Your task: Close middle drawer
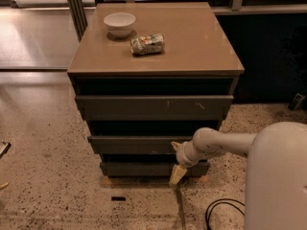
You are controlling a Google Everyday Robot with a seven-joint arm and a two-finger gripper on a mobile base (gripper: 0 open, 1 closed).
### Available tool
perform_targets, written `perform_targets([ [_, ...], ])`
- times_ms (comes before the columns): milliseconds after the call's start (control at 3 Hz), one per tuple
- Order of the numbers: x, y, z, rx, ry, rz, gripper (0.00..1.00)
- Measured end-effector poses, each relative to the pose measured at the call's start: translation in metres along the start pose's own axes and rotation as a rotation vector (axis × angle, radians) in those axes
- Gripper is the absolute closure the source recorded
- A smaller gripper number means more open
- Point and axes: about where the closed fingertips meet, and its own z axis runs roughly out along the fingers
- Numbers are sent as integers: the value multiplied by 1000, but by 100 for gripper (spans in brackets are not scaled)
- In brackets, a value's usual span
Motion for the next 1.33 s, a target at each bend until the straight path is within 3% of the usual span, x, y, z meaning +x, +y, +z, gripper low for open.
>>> perform_targets([
  [1333, -2, -24, 8, 39, -2, 34, 0],
])
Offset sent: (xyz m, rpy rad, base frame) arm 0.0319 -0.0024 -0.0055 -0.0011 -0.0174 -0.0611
